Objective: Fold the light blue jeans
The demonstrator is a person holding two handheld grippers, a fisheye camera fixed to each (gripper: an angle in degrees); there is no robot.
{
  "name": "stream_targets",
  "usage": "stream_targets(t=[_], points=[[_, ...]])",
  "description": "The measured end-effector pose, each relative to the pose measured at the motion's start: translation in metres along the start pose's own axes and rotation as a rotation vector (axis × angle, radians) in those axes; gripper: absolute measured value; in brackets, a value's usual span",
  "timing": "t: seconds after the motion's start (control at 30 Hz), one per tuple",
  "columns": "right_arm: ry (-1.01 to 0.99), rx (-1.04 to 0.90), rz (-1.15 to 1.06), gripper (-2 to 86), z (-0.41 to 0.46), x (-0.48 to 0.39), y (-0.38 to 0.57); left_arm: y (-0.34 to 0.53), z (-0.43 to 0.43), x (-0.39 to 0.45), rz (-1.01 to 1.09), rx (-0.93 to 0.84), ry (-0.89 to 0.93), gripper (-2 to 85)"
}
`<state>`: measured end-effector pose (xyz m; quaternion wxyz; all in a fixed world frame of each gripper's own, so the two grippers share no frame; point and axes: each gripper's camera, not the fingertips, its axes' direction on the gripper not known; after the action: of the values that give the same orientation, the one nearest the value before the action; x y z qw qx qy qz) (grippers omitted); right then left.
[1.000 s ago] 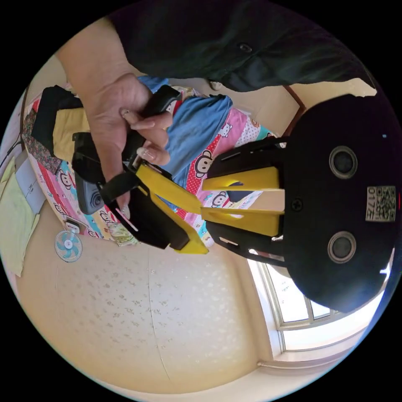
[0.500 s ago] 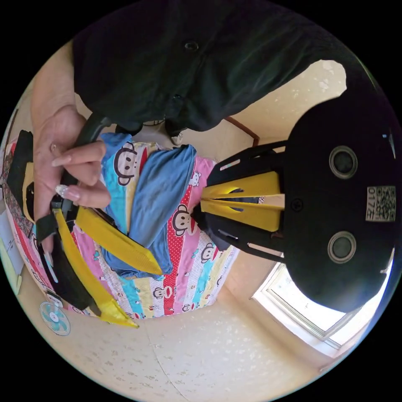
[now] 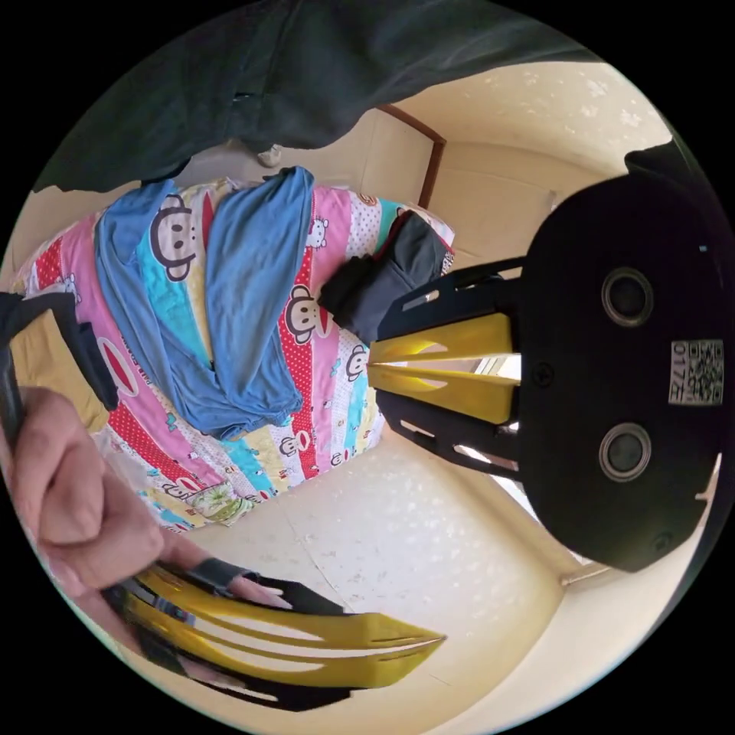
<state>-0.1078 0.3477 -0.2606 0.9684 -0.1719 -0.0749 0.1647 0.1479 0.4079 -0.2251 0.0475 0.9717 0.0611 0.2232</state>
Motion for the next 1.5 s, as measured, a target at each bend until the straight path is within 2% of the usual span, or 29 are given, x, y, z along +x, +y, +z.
stream_targets(t=[0.1, 0.3, 0.33, 0.53, 0.7, 0.77, 0.8, 0.87, 0.93, 0.97, 1.1, 1.13, 1.17, 1.23, 1.3, 1.4, 1.5], points=[[0.038, -0.147, -0.007, 0.9, 0.029, 0.001, -0.01, -0.019, 0.006, 0.004, 0.082, -0.045, 0.044, -0.5], [-0.028, -0.299, 0.04, 0.5, 0.069, 0.014, -0.015, -0.045, 0.008, 0.005, 0.153, -0.056, 0.05, 0.2], [-0.032, -0.315, 0.049, 0.5, 0.072, 0.016, -0.015, -0.049, 0.008, 0.003, 0.16, -0.05, 0.064, 2.5], [-0.084, -0.36, 0.108, 0.5, 0.091, 0.032, -0.018, -0.069, 0.01, -0.007, 0.173, -0.058, 0.067, 22.3], [-0.113, -0.401, 0.18, 0.6, 0.099, 0.043, -0.025, -0.081, 0.017, -0.001, 0.265, -0.083, 0.114, 40.2], [-0.136, -0.428, 0.214, 0.6, 0.103, 0.049, -0.027, -0.086, 0.019, 0.007, 0.319, -0.094, 0.118, 51.9], [-0.149, -0.445, 0.233, 0.5, 0.106, 0.053, -0.029, -0.087, 0.019, 0.009, 0.333, -0.094, 0.119, 55.1], [-0.171, -0.471, 0.247, 0.5, 0.11, 0.058, -0.031, -0.091, 0.019, 0.017, 0.385, -0.08, 0.115, 72.8], [-0.2, -0.486, 0.261, 0.4, 0.115, 0.063, -0.034, -0.094, 0.02, 0.021, 0.407, -0.081, 0.12, 84.2], [-0.215, -0.482, 0.282, 0.4, 0.116, 0.068, -0.035, -0.096, 0.023, 0.023, 0.415, -0.092, 0.119, 84.6], [-0.193, -0.419, 0.33, 0.3, 0.11, 0.076, -0.04, -0.098, 0.035, 0.029, 0.428, -0.125, 0.135, 84.3], [-0.188, -0.412, 0.34, 0.3, 0.11, 0.077, -0.041, -0.099, 0.038, 0.031, 0.425, -0.132, 0.145, 53.3], [-0.182, -0.404, 0.365, 0.3, 0.109, 0.08, -0.043, -0.1, 0.04, 0.034, 0.416, -0.128, 0.149, 27.3], [-0.179, -0.388, 0.394, 0.3, 0.107, 0.084, -0.045, -0.101, 0.041, 0.037, 0.397, -0.121, 0.176, 5.8], [-0.241, -0.325, 0.445, 0.3, 0.099, 0.093, -0.046, -0.103, 0.041, 0.033, 0.33, -0.102, 0.196, 5.2], [-0.387, -0.157, 0.435, 0.3, 0.075, 0.099, -0.043, -0.103, 0.037, 0.007, 0.09, -0.039, 0.213, 4.8], [-0.364, -0.072, 0.36, 0.3, 0.05, 0.092, -0.042, -0.088, 0.028, -0.004, -0.074, 0.035, 0.148, 4.1]])
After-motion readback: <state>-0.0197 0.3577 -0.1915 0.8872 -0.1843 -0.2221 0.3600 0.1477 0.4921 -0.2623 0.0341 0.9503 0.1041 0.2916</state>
